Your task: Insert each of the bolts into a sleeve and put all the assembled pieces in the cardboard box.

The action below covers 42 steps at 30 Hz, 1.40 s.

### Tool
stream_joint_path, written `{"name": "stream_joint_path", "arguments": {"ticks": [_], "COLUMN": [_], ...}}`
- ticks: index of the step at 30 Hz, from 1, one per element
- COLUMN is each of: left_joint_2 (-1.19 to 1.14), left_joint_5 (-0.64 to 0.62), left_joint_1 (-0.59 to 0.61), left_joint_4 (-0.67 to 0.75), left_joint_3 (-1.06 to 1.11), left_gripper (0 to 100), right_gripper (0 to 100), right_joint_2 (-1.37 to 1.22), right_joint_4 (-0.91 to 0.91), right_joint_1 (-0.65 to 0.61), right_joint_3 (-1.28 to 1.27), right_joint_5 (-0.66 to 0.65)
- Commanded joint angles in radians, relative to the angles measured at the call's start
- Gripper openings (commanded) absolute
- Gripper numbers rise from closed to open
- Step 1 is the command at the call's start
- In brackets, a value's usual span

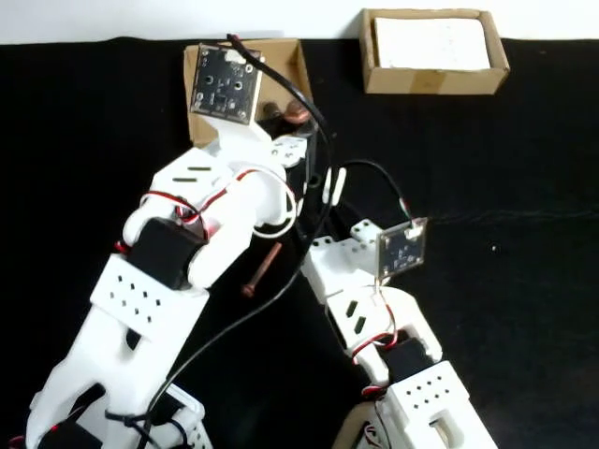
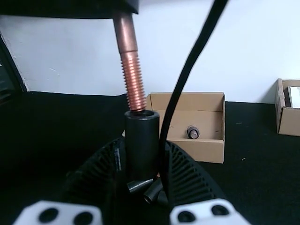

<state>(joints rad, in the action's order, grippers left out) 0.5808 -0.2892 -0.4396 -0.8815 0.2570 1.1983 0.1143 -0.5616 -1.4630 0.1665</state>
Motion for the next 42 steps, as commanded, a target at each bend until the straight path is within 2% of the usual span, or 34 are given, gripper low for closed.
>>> {"name": "stream_joint_path", "arguments": {"ticks": [1, 10, 14, 21, 29, 32, 37, 42], "left_joint_2": [-0.004, 0.001, 0.002, 0.001, 0.002, 0.002, 0.002, 0.002], "left_joint_5": [0.005, 0.008, 0.071, 0.075, 0.183, 0.183, 0.176, 0.176], "left_joint_1": [-0.012, -0.058, -0.088, -0.084, -0.085, -0.085, -0.084, -0.084], "left_joint_4": [0.012, 0.006, 0.006, 0.0, -0.138, -0.176, -0.273, -0.304], "left_joint_3": [-0.012, -0.008, -0.005, -0.004, -0.013, -0.013, -0.013, -0.015], "left_gripper": [1, 1, 1, 1, 1, 1, 12, 12], "right_gripper": [0.8, 0.8, 0.8, 0.8, 0.8, 0.8, 0.8, 0.8], "right_joint_2": [0.027, 0.025, 0.025, 0.025, 0.025, 0.025, 0.025, 0.025], "right_joint_4": [0.022, 0.021, 0.021, 0.021, 0.021, 0.021, 0.016, 0.016], "right_joint_1": [0.012, 0.012, 0.012, 0.013, 0.015, 0.015, 0.015, 0.015], "right_joint_3": [0.012, 0.012, 0.012, 0.012, 0.012, 0.012, 0.012, 0.012], "right_joint_5": [0.005, 0.003, 0.003, 0.003, 0.003, 0.003, 0.003, 0.003]}}
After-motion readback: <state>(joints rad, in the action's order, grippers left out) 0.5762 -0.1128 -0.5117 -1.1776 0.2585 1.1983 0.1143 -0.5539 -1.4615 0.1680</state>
